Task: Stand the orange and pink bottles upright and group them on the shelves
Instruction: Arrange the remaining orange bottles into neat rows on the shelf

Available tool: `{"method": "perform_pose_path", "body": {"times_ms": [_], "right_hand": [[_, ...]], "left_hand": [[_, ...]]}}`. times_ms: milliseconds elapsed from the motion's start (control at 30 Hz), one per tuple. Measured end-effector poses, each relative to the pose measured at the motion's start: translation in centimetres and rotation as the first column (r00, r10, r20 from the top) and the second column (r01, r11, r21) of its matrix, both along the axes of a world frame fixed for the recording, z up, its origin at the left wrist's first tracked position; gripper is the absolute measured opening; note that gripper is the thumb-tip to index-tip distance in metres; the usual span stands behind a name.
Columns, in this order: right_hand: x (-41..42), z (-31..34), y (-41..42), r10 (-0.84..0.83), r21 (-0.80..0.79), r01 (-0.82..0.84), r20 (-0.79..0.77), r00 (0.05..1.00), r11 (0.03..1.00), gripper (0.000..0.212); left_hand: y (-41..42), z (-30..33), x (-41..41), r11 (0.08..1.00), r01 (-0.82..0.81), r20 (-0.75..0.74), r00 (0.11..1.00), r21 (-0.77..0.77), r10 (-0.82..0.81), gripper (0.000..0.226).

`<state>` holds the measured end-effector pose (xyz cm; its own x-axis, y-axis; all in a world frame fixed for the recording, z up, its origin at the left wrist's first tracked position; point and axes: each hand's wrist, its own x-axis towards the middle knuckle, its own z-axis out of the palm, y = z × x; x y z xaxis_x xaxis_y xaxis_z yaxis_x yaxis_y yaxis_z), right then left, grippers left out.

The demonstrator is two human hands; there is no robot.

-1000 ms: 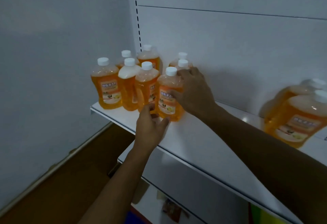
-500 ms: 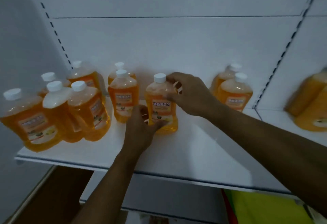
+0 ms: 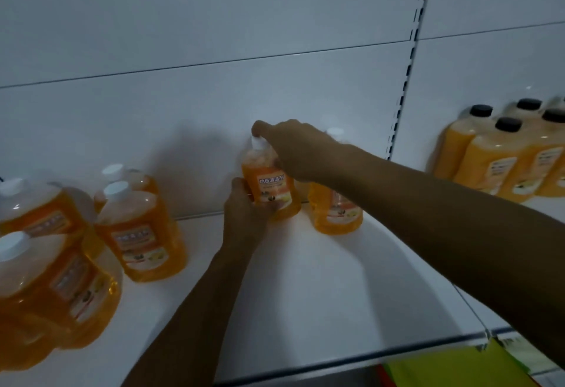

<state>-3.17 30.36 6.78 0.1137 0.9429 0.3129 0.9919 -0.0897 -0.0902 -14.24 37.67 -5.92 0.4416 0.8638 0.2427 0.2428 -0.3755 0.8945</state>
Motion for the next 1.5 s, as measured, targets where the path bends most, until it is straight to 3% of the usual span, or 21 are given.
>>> {"method": "perform_pose_path", "body": {"times_ms": [200,800,933,1000,1133,1300,1500], "right_hand": [[1.3,-0.1,1.4,0.010,-0.018,-0.010,0.014,1.000,1.000,0.052],[2.0,-0.3,1.0,-0.049,-0.082,0.071,0.249,0.967,0.994,0.053],[1.3,-0.2,0.4,-0.072,0.020,0.071,0.453,0.889,0.997,0.054],[0.1,-0.4,0.5,-0.024,0.088,-0.020,0.479,0.877,0.996,0.053],[-4.1,-2.0,1.9,0.181,0.108,-0.241,0.396,0.900,0.965,0.049],[-9.7,-3.6,3.4,0.346,0.101,-0.356,0.107,0.932,0.929,0.058],[-13.4,-4.0,6.2,0.365,0.083,-0.356,-0.249,0.897,0.931,0.073]], "left_hand": [[1.1,-0.3,1.6,1.000,0.011,-0.033,0.999,0.000,-0.011,0.051],[-0.4,-0.4,1.8,1.000,-0.001,-0.099,0.995,0.011,0.002,0.051],[-1.4,-1.1,-0.9,0.992,-0.066,-0.184,0.979,0.103,0.084,0.069],[-2.1,-1.4,-3.0,0.982,-0.129,-0.218,0.963,0.141,0.158,0.065],[-4.1,-1.7,-8.1,0.935,-0.246,-0.195,0.934,0.254,0.299,0.046],[-5.0,-1.6,-14.4,0.830,-0.413,-0.058,0.883,0.374,0.465,0.025],[-4.3,-1.7,-17.0,0.841,-0.448,-0.107,0.861,0.303,0.497,0.036]]}}
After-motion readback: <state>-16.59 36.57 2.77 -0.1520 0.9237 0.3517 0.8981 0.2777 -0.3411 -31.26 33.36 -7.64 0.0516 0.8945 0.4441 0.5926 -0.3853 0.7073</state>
